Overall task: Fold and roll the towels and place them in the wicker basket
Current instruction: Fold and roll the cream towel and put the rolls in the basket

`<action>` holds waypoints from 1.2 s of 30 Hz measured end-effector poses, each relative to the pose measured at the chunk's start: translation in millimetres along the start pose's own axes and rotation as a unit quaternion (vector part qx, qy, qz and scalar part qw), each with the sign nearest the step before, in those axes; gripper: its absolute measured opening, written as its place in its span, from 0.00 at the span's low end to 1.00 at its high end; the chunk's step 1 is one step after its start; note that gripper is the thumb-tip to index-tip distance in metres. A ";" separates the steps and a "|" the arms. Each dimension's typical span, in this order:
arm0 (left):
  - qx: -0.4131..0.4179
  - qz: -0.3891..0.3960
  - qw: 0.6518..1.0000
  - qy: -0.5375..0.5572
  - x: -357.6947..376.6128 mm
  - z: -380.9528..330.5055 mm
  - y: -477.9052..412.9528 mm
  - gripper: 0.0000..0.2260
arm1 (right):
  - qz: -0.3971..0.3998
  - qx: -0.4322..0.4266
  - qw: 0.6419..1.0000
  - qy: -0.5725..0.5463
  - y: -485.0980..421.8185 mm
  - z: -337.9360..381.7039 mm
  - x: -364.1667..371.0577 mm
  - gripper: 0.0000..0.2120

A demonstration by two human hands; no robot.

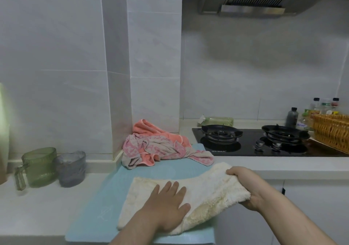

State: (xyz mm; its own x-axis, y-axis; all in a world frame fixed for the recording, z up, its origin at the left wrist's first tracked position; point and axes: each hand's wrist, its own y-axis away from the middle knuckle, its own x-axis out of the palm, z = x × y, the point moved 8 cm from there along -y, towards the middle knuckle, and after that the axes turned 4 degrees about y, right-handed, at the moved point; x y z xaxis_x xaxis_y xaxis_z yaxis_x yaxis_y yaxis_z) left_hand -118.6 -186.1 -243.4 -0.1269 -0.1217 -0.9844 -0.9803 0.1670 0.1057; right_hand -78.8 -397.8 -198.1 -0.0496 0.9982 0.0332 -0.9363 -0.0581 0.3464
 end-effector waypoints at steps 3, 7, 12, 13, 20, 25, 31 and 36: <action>0.019 -0.026 0.998 0.049 -4.8 -1.2 2.4 0.27 | 0.032 -0.017 0.999 -0.029 7.0 16.0 16.1 0.13; -0.033 -0.134 0.796 0.590 -30.3 35.8 15.8 0.12 | 0.072 -0.041 0.995 -0.048 18.9 42.5 52.8 0.14; -0.111 -0.096 0.451 0.881 -26.4 93.2 31.4 0.25 | 0.092 -0.084 0.992 0.009 26.1 56.3 124.4 0.09; -0.115 -0.079 0.420 0.897 -25.7 97.7 37.2 0.28 | 0.098 -0.092 0.990 0.034 25.8 54.4 141.1 0.10; -0.100 -0.069 0.276 0.953 -14.3 112.4 58.4 0.40 | 0.185 -0.071 0.974 0.108 9.3 2.3 229.3 0.06; -0.102 -0.062 0.344 0.931 -23.4 105.7 62.9 0.36 | 0.168 -0.109 0.965 0.170 30.2 -6.3 215.4 0.06; -0.147 -0.071 0.557 0.814 -28.0 96.3 60.5 0.14 | 0.015 -0.390 0.847 0.362 69.7 12.3 133.2 0.06; -0.180 -0.085 0.756 0.624 -33.2 105.6 52.3 0.20 | 0.045 -0.383 0.803 0.455 62.1 -40.6 121.6 0.23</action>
State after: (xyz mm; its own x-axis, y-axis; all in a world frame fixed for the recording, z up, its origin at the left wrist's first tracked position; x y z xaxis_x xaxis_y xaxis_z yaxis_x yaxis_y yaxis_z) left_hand -149.7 -70.0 -220.1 0.1809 -0.9771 -0.1120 -0.9479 -0.2036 0.2449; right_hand -157.1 -279.5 -210.6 -0.0352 0.6083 -0.7929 -0.8363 -0.4523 -0.3098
